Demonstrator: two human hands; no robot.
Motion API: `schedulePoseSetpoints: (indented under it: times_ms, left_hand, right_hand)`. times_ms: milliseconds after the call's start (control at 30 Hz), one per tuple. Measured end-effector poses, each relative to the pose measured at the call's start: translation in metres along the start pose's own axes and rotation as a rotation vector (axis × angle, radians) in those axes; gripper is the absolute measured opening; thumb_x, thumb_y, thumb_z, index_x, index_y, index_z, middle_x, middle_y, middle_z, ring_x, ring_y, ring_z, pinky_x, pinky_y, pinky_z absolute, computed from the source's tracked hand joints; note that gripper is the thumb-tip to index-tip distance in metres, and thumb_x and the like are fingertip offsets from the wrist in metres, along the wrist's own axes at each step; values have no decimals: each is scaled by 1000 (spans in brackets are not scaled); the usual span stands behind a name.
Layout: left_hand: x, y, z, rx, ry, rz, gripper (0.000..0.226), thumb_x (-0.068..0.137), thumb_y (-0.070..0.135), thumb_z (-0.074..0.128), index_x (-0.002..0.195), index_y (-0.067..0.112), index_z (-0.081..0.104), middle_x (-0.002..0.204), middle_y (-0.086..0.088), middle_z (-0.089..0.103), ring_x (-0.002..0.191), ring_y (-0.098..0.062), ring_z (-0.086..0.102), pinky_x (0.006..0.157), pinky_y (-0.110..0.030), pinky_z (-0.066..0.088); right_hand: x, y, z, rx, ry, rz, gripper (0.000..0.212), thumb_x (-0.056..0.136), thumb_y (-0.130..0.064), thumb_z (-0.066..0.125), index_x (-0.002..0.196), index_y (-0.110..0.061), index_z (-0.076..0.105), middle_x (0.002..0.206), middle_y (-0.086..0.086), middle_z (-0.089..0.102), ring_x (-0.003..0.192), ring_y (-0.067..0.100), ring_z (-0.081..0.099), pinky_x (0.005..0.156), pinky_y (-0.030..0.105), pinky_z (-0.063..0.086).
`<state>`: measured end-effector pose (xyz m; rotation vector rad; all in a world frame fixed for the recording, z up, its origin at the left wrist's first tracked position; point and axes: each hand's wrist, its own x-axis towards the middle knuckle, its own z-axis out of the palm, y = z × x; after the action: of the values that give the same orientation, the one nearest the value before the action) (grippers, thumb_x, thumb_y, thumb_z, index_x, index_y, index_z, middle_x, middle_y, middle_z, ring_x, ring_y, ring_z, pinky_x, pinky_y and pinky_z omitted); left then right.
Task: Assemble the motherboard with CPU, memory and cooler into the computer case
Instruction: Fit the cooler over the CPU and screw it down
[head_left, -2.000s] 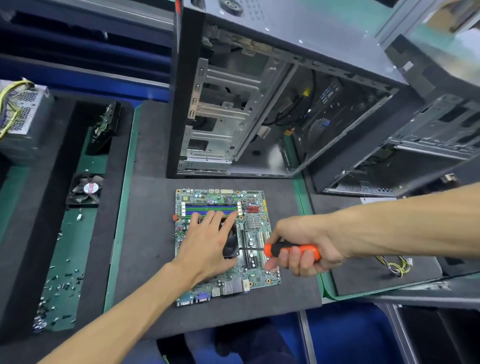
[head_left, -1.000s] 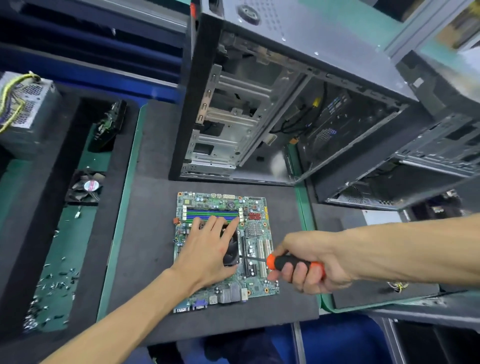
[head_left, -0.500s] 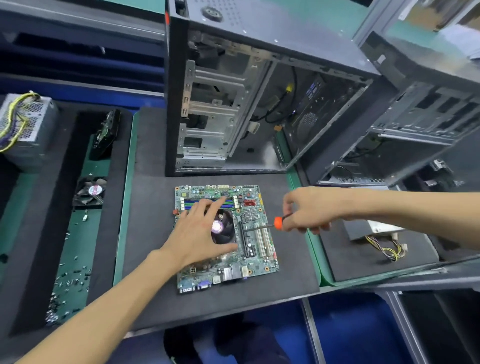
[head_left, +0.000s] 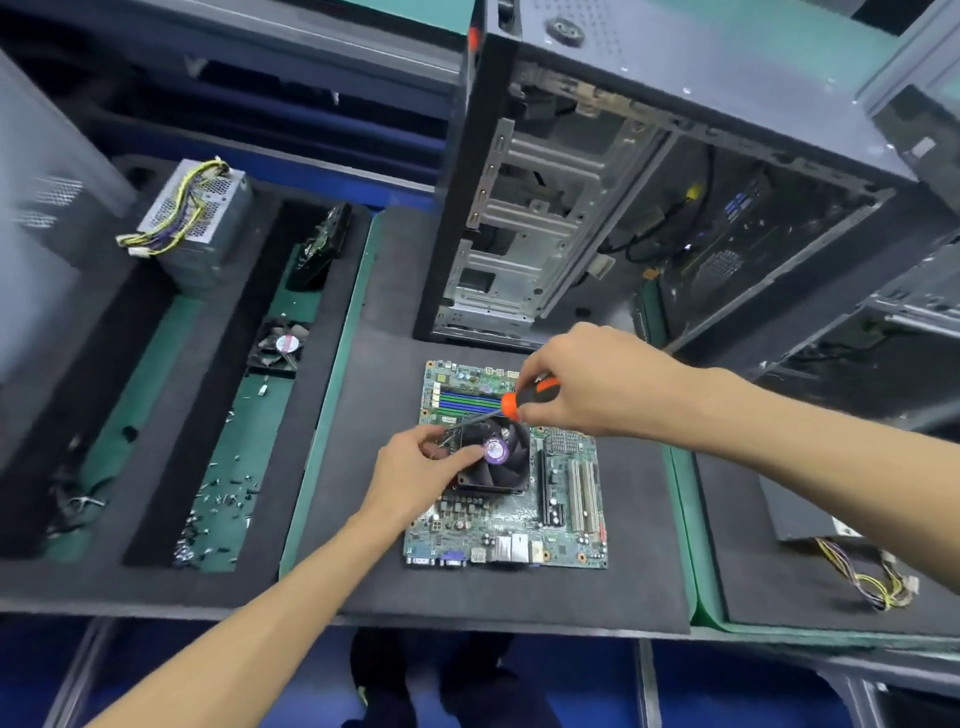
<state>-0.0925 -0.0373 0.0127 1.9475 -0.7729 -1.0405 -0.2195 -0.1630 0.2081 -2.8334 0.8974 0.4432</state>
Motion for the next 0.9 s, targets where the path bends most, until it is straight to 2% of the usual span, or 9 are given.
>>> schedulePoseSetpoints:
  times_ms: [100,233,400,567,767,900]
  left_hand:
    - [-5,-1,4,-20,7,12,73,73,53,82,134,19,61,97,6,69,90,-2,61,69,-11,40]
    - [-11,-2,10,-54,32,10,77,74,51,82,139,19,56,104,8,62,93,-1,55,64,-5,38]
    - [-15,-5,13,-70,59,22,83,74,52,81,144,20,51,100,10,55,95,-3,56,66,-10,39]
    - [-17,-6,15,-61,71,32,85,73,55,80,145,20,50,100,13,53,96,-4,56,67,-10,38]
    - [-18,-5,14,-68,68,25,85,73,57,79,145,21,50,101,13,54,100,-8,57,80,-23,43]
    - [-18,-5,13,-67,70,15,85,73,58,79,144,22,50,101,14,53,101,-8,57,78,-23,43]
  right_hand:
    - [7,-2,1,-55,2,-16,28,88,-52,63,104,-33,77,90,-5,73,82,24,66,67,30,53]
    - [11,-5,-3,-98,-5,-30,28,89,-51,60,98,-31,77,77,-6,70,73,22,64,60,28,48]
    - [17,-14,-10,-188,17,-83,28,85,-50,61,90,-27,76,71,-4,68,67,23,62,59,29,53]
    - [19,-20,-14,-222,10,-113,30,85,-51,62,92,-26,77,75,-2,68,68,24,62,62,31,54]
    - [19,-23,-18,-257,0,-127,29,85,-48,63,90,-23,76,66,-3,61,66,26,61,59,29,51]
    - [19,-24,-18,-263,5,-129,27,85,-47,63,88,-23,76,63,-5,59,64,25,60,58,29,52]
